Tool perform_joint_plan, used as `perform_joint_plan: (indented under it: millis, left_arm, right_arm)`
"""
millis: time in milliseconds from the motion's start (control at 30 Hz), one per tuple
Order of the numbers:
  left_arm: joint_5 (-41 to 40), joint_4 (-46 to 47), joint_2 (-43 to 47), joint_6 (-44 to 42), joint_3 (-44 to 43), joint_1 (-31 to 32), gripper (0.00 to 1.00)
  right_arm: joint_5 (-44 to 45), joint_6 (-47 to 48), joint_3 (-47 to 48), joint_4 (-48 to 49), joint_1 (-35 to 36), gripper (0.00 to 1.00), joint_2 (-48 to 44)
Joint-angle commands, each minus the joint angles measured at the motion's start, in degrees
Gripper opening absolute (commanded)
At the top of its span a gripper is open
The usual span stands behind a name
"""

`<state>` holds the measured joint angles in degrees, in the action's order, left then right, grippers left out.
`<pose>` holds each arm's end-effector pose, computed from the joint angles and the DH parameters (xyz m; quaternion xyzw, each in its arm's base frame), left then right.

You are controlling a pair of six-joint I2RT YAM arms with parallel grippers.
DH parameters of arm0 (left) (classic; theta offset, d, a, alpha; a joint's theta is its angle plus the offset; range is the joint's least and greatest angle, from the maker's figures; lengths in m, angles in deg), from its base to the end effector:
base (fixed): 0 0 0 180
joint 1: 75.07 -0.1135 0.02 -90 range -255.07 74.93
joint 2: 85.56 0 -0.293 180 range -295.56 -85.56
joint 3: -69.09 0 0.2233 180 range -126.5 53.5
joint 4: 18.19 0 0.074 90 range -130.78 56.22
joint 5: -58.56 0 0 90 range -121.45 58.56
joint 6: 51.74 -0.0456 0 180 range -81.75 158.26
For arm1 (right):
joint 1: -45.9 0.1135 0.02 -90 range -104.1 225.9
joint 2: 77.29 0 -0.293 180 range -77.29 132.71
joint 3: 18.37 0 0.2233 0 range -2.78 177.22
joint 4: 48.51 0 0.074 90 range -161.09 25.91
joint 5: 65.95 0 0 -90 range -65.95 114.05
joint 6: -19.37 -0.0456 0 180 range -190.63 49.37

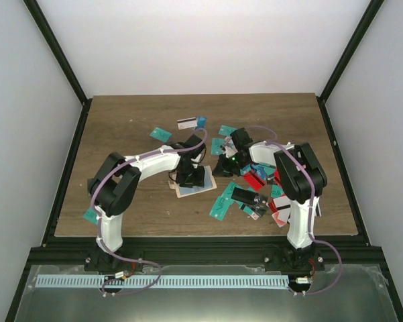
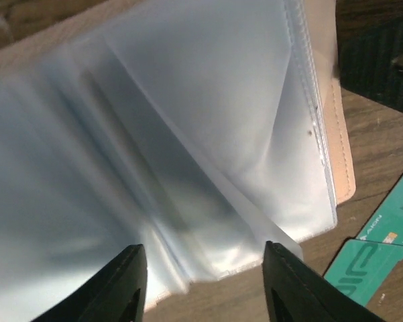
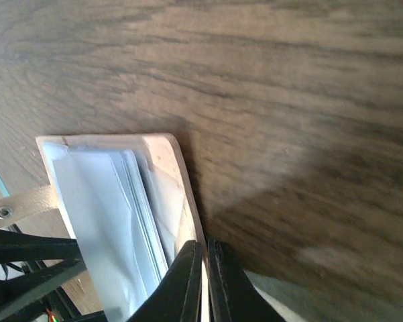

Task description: Put the credit cards into the card holder

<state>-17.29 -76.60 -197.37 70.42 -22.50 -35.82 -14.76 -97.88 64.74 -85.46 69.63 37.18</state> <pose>0.2730 -0.2375 0.1925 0.0732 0.9849 -0.1569 0.0083 0.3295 0.1761 0.1622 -0.0340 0.9278 0.3709 0.0198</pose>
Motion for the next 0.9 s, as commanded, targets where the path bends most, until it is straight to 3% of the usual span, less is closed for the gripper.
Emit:
perform_joint_plan:
  millis: [0, 133, 300, 567, 867]
  left_arm:
    - [-2.91, -5.03, 4.92, 4.30, -1.30, 1.04, 0.54]
    - [-3.05, -8.01, 9.27, 7.42, -2.85, 3.62, 0.59]
    - [-1.75, -4.92, 11.15, 7.52, -2.17, 9.24, 0.59]
    - [2.04, 8.79, 3.84, 3.84, -0.63, 13.25, 0.59]
    - [0.96, 10.39, -5.43, -6.66, -4.13, 13.05, 0.60]
  right_arm:
    - [3.53, 4.56, 1.23, -6.83, -0.13, 0.07, -4.99]
    - [4.64, 5.00, -2.75, -9.13, -0.15, 0.10, -12.44]
    - [6.11, 1.47, -10.79, -11.70, -0.10, 0.17, -23.93]
    - [5.59, -9.50, -25.69, -18.55, -0.17, 0.32, -43.60]
    - [1.71, -17.06, -37.58, -23.10, 0.62, 0.52, -54.29]
